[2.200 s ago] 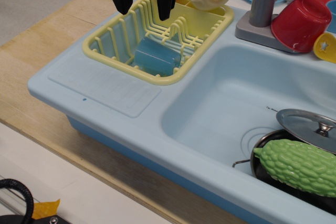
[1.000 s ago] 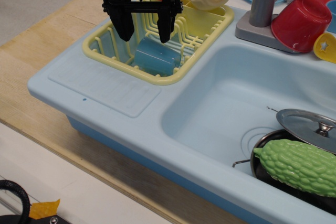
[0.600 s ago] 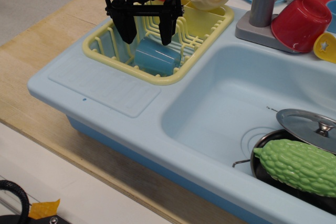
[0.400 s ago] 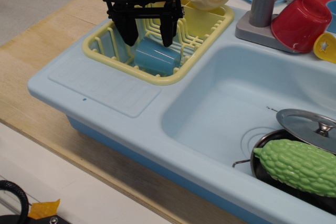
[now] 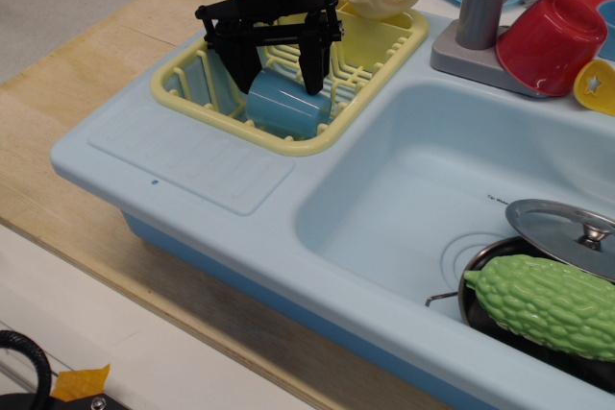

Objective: Flip cup upright

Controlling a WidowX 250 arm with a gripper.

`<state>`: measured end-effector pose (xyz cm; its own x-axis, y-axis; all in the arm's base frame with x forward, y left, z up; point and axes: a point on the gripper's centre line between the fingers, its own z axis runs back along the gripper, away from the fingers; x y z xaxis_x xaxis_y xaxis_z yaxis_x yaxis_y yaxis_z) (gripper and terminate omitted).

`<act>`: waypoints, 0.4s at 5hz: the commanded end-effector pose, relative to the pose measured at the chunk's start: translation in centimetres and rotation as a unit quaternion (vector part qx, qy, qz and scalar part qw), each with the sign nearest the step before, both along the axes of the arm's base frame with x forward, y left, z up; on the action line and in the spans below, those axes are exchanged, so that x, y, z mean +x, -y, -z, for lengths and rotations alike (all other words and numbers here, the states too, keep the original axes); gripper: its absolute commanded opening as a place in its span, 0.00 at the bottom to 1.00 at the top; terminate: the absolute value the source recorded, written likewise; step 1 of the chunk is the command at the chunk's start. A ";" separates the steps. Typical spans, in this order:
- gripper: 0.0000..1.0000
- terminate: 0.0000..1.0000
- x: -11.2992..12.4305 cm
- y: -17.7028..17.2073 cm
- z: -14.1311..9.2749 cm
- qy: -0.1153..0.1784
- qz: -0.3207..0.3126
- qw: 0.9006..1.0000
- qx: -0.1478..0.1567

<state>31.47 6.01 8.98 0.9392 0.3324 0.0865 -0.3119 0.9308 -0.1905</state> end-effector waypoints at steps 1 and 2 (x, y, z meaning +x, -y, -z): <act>0.00 0.00 -0.1 -0.1 -0.7 0.016 -0.007 1.000 0.000; 0.00 0.00 0.0 0.7 -1.2 0.016 -0.007 1.000 0.005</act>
<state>31.32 4.92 10.36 0.9245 0.3351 0.1817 -0.2974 0.9323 -0.2059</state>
